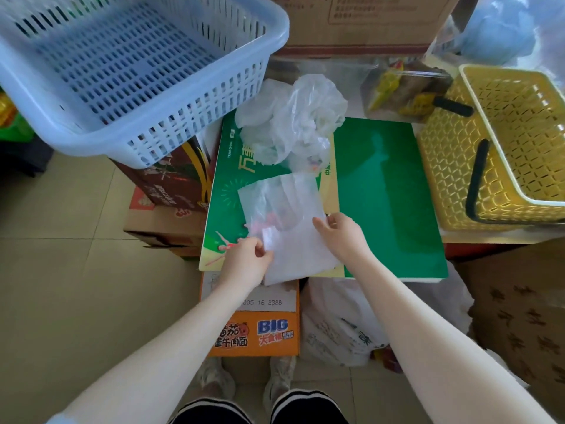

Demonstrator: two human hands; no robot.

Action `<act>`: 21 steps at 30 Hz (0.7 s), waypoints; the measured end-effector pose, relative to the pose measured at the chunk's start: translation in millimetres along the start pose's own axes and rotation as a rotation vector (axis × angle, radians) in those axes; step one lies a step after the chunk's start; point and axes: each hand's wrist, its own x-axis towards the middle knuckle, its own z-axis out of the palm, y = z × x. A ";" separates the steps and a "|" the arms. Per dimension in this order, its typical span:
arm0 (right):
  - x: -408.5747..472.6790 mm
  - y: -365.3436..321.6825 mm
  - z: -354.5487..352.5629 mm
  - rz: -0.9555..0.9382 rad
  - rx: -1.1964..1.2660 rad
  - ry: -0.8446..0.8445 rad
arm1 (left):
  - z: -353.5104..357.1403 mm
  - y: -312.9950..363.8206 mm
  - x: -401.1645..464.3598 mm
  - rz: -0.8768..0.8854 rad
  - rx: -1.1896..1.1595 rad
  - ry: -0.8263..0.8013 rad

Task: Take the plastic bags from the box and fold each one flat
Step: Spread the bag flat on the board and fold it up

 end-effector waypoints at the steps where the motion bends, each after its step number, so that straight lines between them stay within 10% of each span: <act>1: 5.1 -3.2 3.0 -0.023 -0.007 0.022 | -0.6 0.7 0.3 0.030 0.059 0.018; 9: 30.0 -9.8 18.2 -0.052 -0.113 0.036 | 11.2 4.1 3.9 0.539 0.419 0.108; 21: 30.9 -4.9 24.5 -0.210 -0.503 0.282 | 27.5 -18.7 24.4 0.456 0.702 -0.005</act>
